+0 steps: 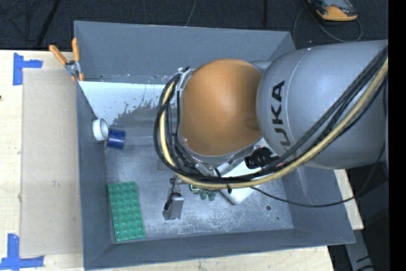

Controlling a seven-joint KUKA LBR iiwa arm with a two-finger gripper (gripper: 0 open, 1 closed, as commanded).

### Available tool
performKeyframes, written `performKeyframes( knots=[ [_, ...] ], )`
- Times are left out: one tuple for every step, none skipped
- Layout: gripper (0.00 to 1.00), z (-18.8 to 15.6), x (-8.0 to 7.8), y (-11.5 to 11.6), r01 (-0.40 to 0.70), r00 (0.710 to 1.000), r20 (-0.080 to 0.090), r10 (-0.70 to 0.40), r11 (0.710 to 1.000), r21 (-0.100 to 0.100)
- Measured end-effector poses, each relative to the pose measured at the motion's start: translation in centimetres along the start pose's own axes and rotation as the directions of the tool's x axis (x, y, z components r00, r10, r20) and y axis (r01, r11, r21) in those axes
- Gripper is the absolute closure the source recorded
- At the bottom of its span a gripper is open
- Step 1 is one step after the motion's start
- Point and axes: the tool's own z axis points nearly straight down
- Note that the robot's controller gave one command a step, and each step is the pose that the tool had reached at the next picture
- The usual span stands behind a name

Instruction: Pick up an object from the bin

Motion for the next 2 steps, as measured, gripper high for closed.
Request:
performKeyframes(
  knots=[
    [0.0, 14.64, -1.01, 5.73, 0.078, 0.997, 0.002, -0.078, 0.997, 0.0],
    [1.0, 14.14, -1.24, 5.6, 0.069, 0.998, 0.008, -0.069, 0.998, -0.001]
  ],
)
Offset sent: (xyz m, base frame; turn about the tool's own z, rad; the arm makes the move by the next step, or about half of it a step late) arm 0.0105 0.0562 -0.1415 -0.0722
